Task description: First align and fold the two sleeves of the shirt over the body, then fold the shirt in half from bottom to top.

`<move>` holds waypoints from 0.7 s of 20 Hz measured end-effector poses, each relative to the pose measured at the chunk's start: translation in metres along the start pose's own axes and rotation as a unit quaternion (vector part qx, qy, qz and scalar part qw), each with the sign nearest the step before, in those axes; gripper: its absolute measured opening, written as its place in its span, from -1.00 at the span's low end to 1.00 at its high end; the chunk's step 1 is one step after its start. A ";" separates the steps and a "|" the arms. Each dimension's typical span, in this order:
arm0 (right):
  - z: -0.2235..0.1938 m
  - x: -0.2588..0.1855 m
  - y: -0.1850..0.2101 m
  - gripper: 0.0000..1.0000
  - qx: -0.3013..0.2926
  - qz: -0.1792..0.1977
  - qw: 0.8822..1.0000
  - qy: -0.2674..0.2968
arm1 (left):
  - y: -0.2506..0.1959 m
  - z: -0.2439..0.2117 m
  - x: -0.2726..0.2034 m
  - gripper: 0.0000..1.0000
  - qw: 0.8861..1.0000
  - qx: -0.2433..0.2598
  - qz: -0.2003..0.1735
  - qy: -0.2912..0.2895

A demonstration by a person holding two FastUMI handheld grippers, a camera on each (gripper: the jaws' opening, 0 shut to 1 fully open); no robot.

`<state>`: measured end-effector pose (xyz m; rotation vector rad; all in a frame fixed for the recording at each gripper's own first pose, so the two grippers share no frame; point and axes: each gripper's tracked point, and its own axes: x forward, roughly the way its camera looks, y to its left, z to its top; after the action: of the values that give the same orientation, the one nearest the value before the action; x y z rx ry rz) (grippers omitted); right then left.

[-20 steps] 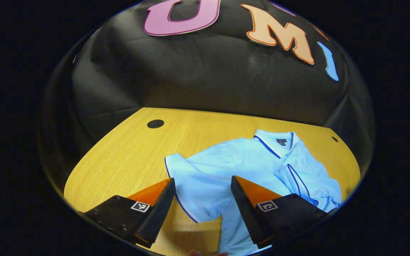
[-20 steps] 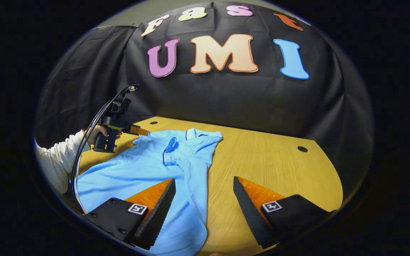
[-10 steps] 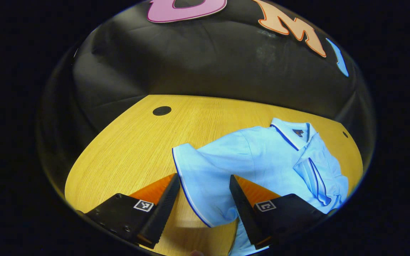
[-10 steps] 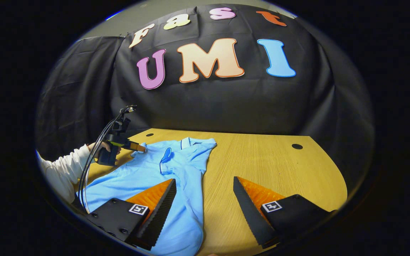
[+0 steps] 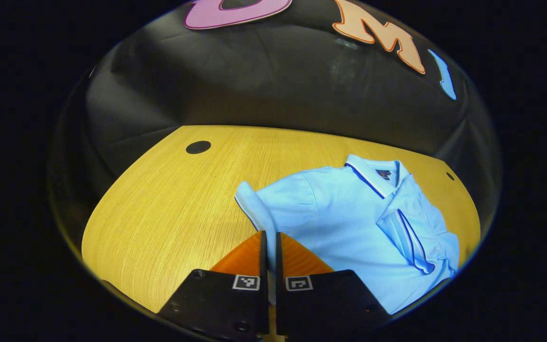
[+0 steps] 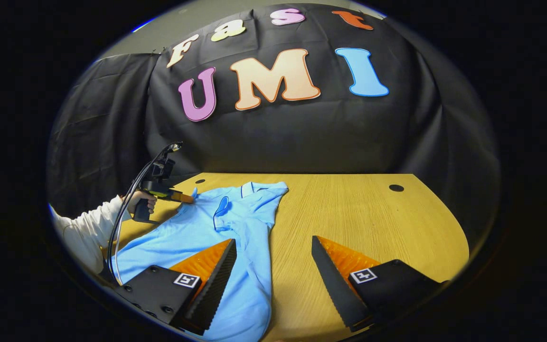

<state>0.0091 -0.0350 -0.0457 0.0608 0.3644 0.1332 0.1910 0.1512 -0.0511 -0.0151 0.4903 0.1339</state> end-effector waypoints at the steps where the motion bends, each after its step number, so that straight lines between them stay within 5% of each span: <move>1: -0.001 -0.001 -0.001 0.97 0.000 0.000 1.000 0.001 | 0.000 0.001 0.000 -0.94 1.000 -0.006 -0.001 -0.004; 9: -0.012 -0.001 0.000 0.97 -0.010 -0.004 1.000 0.012 | -0.010 0.015 -0.009 -1.00 0.999 -0.025 -0.021 -0.027; 14: -0.017 -0.003 0.002 0.97 -0.008 -0.003 1.000 0.015 | -0.059 0.059 -0.039 -1.00 0.996 -0.009 -0.060 -0.069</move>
<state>0.0000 -0.0328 -0.0602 0.0414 0.3924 0.1310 0.1930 0.0908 0.0184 -0.0529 0.3497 0.0213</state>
